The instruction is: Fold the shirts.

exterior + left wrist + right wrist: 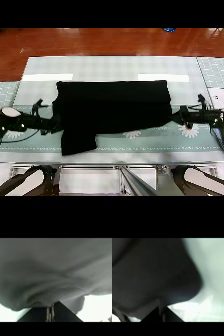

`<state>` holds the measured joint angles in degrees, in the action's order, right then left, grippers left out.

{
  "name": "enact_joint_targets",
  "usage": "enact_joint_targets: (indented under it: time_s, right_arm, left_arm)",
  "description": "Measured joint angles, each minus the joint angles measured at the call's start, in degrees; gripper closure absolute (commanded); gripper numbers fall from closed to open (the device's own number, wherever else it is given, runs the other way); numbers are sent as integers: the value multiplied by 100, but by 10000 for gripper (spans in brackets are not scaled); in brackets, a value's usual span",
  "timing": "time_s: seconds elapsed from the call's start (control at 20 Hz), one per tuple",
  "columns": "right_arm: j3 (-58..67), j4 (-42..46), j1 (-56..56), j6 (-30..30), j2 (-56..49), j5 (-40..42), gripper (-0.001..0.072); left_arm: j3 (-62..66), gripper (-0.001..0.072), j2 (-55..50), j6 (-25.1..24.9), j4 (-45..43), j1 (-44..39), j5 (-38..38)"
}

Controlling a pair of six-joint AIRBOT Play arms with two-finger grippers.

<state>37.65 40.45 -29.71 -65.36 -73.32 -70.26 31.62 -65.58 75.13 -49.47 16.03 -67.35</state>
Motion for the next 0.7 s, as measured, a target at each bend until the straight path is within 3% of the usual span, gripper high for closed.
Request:
enact_joint_targets:
  time_s: [0.25, 0.7]
  right_arm:
    - [1285, -151, 560, -153, -234, 131, 680]
    - [3423, -221, 1073, -557, -1895, 380, 681]
  left_arm:
    - [1587, 687, -605, 197, 72, -59, -195]
    - [4846, 687, -3095, 927, 125, -385, -605]
